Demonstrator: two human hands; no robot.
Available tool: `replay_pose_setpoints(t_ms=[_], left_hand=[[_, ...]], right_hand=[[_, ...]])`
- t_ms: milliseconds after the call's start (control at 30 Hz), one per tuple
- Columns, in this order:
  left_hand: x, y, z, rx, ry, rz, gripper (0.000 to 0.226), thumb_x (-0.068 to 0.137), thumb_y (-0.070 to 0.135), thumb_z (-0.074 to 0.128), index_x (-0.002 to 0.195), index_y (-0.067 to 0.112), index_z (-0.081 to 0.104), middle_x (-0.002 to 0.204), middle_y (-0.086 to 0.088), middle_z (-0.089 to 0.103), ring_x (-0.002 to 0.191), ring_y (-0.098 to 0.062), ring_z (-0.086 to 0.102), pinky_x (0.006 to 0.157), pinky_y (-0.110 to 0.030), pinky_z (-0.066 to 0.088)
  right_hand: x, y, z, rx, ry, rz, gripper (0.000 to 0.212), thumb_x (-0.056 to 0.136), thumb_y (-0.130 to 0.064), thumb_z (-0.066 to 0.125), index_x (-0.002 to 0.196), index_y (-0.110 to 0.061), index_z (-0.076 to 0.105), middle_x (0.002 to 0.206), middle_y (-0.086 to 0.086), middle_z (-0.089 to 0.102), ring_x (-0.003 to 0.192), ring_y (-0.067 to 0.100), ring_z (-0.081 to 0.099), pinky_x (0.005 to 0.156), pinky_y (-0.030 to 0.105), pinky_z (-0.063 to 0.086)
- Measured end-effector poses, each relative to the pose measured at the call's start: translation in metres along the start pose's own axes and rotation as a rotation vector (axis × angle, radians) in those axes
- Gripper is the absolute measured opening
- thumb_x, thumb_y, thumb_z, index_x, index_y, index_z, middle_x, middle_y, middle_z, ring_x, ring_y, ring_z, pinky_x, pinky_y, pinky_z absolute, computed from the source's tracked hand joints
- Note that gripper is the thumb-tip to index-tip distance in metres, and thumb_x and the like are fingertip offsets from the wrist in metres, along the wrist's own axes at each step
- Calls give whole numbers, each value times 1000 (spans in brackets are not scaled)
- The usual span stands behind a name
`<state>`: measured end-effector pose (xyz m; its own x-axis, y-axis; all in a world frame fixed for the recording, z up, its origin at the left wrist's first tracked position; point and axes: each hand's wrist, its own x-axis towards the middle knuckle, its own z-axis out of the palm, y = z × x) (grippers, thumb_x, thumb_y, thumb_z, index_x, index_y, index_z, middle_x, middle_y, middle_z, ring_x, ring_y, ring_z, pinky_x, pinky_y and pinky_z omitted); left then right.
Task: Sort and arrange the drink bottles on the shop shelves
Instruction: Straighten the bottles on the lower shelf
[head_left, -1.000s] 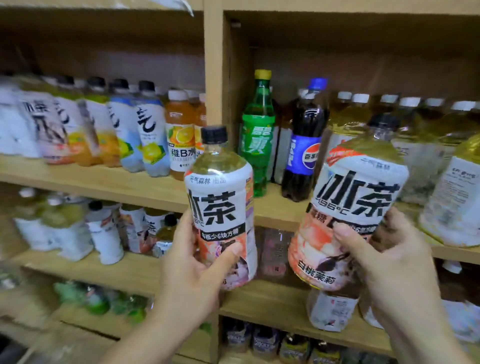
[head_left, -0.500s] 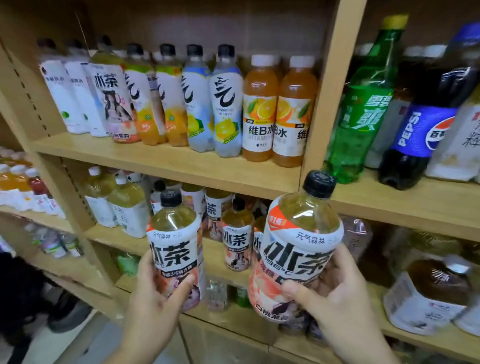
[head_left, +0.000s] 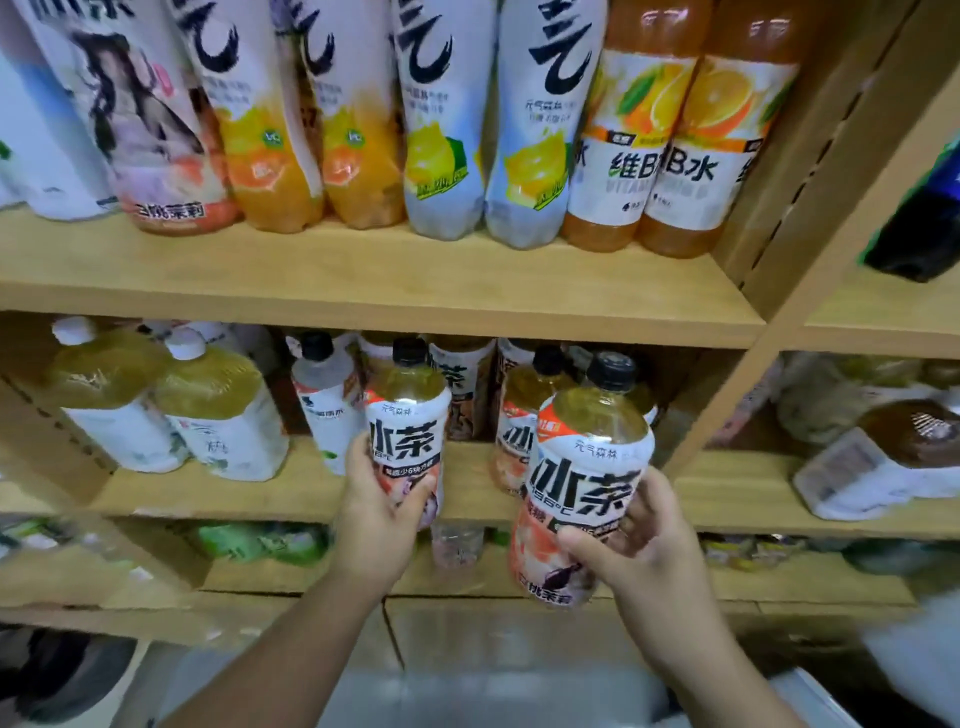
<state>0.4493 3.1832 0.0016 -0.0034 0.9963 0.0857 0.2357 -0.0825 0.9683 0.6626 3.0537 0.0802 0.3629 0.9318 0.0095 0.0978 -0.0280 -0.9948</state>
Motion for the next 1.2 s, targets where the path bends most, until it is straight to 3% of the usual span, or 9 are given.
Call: replay_pose_setpoints(t_ms=[100,233,333,433,567,733,867,1000,1200], left_hand=[[13,-17,6,-30,-23,-21,76,89,6,74,151,22,31,140,4,57,124,4,57,103,-24,51],[16,-26,8,-48,-6,-2,75,87,7,77,143,31,34,136,10,57,122,7,57,97,-17,52],[14,-33,4,-42,-35,6,75,84,7,79,139,36,36,134,19,57,123,5,57,97,-24,54],[11,-41,0,-64,-2,22,78,83,8,80,142,36,37,139,9,56,126,-1,57,95,-25,56],[20,-37,1,-19,88,23,80,78,10,85,145,19,42,140,0,51,117,12,55,90,-20,56],[28,-37,-7,222,137,132,87,72,28,89,146,20,43,129,2,49,126,-20,52,106,-42,48],[31,-50,-20,210,64,176,76,85,31,78,149,24,39,129,5,46,124,-22,54,103,-50,51],[38,-52,-25,239,89,201,70,88,50,67,147,21,43,132,-4,50,122,-25,57,99,-49,53],[37,-49,-21,293,99,224,67,94,38,67,151,18,39,133,-6,50,121,-24,57,98,-48,55]], right_hand=[[2,6,13,-52,29,6,69,73,3,84,130,-20,52,120,-8,72,111,9,69,88,20,55],[8,20,29,-135,58,17,72,73,-3,88,131,-26,50,121,-9,70,115,7,66,95,28,55],[15,27,46,-175,46,13,73,74,-6,88,133,-24,48,122,-15,67,116,3,63,96,26,55],[23,30,61,-213,-13,12,73,76,-9,87,134,-25,47,117,-26,64,112,-4,63,93,18,53],[34,37,81,-195,-24,22,75,78,-12,87,138,-24,44,121,-18,64,113,-7,62,94,19,54],[43,48,109,-146,59,5,74,80,-13,84,140,-25,42,124,-15,65,115,-4,62,98,30,56],[61,50,124,-99,71,-6,70,83,-9,81,139,-25,43,125,-12,67,117,-2,63,99,37,57],[70,56,128,-168,93,-33,73,83,-13,82,143,-24,42,129,-13,65,119,-3,61,101,30,54],[62,64,130,-372,136,-63,76,83,-25,84,146,-33,43,129,-21,65,117,-9,59,97,19,53]])
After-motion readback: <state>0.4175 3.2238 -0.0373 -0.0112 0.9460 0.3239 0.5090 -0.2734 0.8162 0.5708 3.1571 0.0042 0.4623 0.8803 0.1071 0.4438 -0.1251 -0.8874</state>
